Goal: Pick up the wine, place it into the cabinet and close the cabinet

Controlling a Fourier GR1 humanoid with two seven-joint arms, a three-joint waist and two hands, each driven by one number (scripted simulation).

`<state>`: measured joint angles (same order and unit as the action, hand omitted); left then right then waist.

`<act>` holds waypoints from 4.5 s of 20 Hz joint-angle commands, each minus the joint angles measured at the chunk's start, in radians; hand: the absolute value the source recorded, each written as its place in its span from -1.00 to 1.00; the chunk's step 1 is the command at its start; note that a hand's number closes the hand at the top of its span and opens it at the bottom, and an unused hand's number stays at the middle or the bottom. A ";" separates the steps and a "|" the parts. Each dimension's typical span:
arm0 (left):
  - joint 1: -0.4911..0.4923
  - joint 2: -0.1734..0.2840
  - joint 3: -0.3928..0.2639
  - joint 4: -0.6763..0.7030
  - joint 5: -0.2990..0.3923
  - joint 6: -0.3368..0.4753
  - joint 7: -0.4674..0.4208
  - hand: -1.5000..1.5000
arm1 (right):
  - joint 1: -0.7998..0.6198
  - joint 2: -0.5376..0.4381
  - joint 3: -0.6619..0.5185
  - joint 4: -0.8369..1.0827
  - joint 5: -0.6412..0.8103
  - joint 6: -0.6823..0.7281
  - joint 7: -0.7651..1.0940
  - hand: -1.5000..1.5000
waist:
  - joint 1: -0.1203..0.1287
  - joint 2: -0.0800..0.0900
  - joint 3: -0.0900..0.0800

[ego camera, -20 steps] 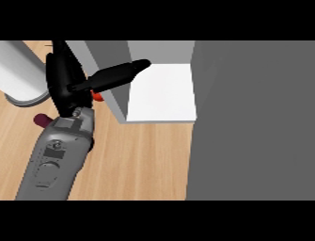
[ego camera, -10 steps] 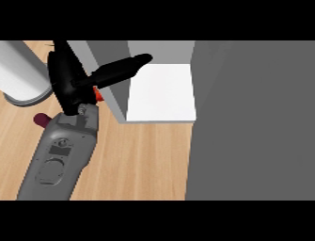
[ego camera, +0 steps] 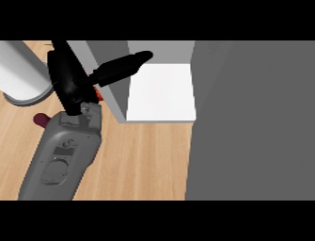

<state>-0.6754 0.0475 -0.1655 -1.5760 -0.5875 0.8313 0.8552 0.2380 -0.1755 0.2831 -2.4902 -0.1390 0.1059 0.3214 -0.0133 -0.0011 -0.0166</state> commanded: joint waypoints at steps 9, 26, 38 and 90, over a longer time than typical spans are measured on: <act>-0.095 -0.046 -0.045 -0.062 -0.173 -0.020 0.126 -1.00 | 0.019 -0.009 0.000 -0.208 -0.048 -0.039 0.124 -1.00 | -0.001 -0.003 0.017; 0.207 0.064 0.046 -0.432 -0.175 -0.216 0.190 -1.00 | 0.025 -0.019 -0.027 -0.215 -0.079 -0.036 0.136 -1.00 | 0.011 -0.004 0.017; 0.376 0.058 0.098 -0.450 -0.074 -0.178 0.082 -1.00 | 0.009 -0.011 0.071 -0.306 -0.006 -0.089 0.235 -1.00 | -0.004 -0.003 0.015; 0.641 -0.046 0.383 0.409 0.698 -0.391 -1.107 -1.00 | -0.033 -0.020 0.016 -0.262 -0.022 -0.095 0.208 -1.00 | 0.003 -0.001 0.016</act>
<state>-0.0514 0.0201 0.2134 -1.2147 0.0906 0.4659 -0.1807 0.1782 -0.1904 0.3071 -2.5262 -0.0997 0.0352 0.4164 -0.0169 -0.0021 -0.0011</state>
